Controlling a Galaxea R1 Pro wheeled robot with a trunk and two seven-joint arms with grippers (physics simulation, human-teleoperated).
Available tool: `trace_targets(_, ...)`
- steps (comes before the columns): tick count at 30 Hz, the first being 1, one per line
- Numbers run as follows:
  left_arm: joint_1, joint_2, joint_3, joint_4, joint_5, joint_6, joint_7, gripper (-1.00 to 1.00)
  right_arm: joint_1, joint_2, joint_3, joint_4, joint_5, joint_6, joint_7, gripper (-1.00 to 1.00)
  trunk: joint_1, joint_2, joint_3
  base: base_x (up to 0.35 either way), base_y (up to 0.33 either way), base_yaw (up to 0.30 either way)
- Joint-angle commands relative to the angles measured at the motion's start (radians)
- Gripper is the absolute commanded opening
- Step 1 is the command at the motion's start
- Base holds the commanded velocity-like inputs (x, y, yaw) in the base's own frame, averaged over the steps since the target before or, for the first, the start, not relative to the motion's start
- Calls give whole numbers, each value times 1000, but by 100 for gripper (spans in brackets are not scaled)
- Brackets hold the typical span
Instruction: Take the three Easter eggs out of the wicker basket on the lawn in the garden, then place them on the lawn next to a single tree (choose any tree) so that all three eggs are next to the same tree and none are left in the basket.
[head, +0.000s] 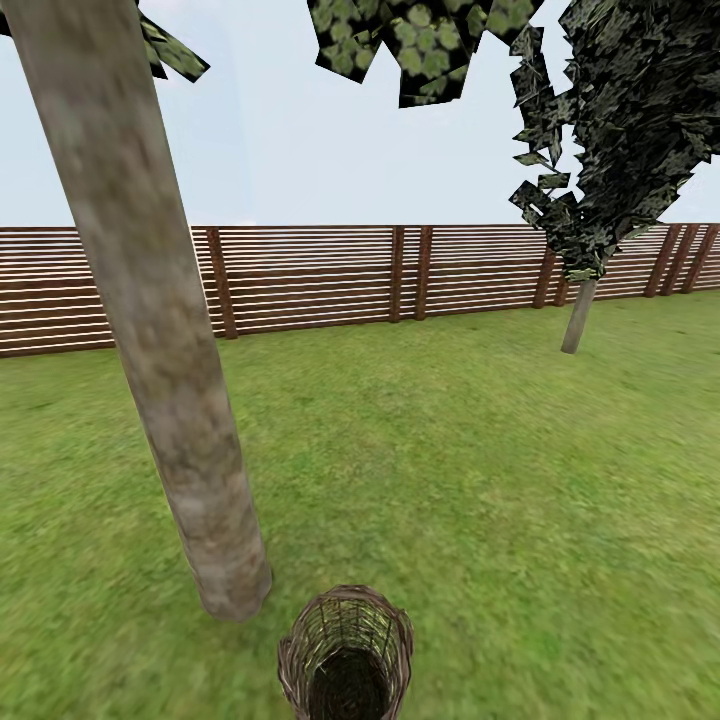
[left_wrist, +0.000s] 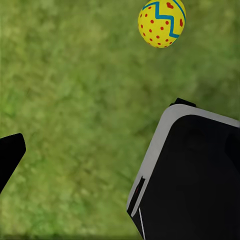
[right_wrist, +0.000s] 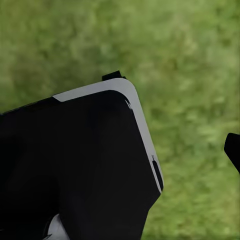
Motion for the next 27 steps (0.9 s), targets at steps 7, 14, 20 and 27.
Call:
trace_targets(7,0,0,8,-2,-2,-1,0,100,-1,1,-9,2,-8,-4,6,100,1,-2,-2,0,0,0)
trace_targets(14,0,0,7,-2,-2,-1,0,100,-1,1,-11,2,-9,-4,6,100,1,-2,-2,0,0,0)
trace_targets(20,0,0,7,-2,-2,-1,0,100,-1,1,-11,2,-9,-4,6,100,1,-2,-2,0,0,0)
trace_targets(27,0,0,7,-2,-2,-1,0,100,-1,3,-10,3,-10,-4,6,100,1,-2,-2,0,0,0)
